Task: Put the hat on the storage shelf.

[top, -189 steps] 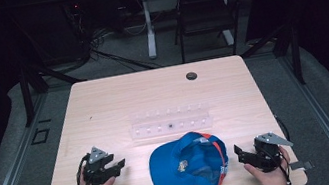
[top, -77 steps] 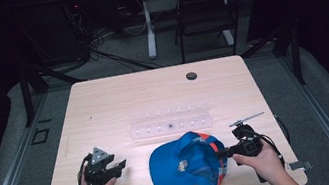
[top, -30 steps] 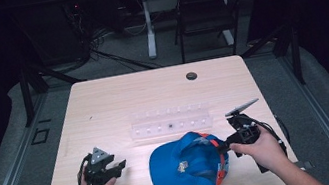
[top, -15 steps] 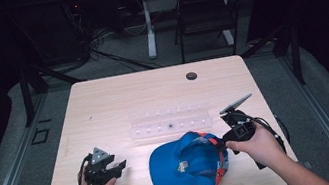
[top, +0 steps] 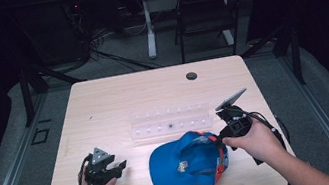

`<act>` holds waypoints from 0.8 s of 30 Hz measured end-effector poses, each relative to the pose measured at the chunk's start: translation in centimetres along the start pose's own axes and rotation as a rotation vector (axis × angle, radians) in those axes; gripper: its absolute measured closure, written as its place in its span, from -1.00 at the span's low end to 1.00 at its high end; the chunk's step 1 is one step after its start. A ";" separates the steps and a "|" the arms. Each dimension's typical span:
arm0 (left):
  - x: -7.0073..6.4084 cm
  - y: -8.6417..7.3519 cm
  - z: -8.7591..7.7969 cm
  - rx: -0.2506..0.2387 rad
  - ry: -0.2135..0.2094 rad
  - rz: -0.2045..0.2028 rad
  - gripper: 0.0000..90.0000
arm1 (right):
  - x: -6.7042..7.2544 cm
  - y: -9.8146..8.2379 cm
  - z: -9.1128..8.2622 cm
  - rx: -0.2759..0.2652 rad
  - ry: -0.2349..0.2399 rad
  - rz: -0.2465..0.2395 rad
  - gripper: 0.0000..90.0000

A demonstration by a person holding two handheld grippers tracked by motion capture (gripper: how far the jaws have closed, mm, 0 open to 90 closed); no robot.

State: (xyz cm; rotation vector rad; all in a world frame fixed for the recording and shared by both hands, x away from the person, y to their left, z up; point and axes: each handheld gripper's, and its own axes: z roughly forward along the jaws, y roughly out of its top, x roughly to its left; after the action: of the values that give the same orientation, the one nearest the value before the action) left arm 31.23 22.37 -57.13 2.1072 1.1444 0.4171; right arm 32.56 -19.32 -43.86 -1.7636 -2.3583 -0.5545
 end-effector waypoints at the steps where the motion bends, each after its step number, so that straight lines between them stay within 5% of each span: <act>1: 0.0 0.0 0.0 0.001 0.001 0.001 0.03 | 0.1 0.1 -0.1 0.004 -0.002 -0.003 0.74; 24: -0.1 0.0 0.0 0.006 -0.005 0.005 0.03 | 3.0 2.6 -4.9 0.033 -0.064 -0.023 0.74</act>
State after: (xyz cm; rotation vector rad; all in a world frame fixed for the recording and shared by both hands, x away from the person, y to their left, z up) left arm 31.21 22.32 -57.12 2.1155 1.1383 0.4111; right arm 33.61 -17.81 -37.83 -1.7681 -2.4185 -0.4664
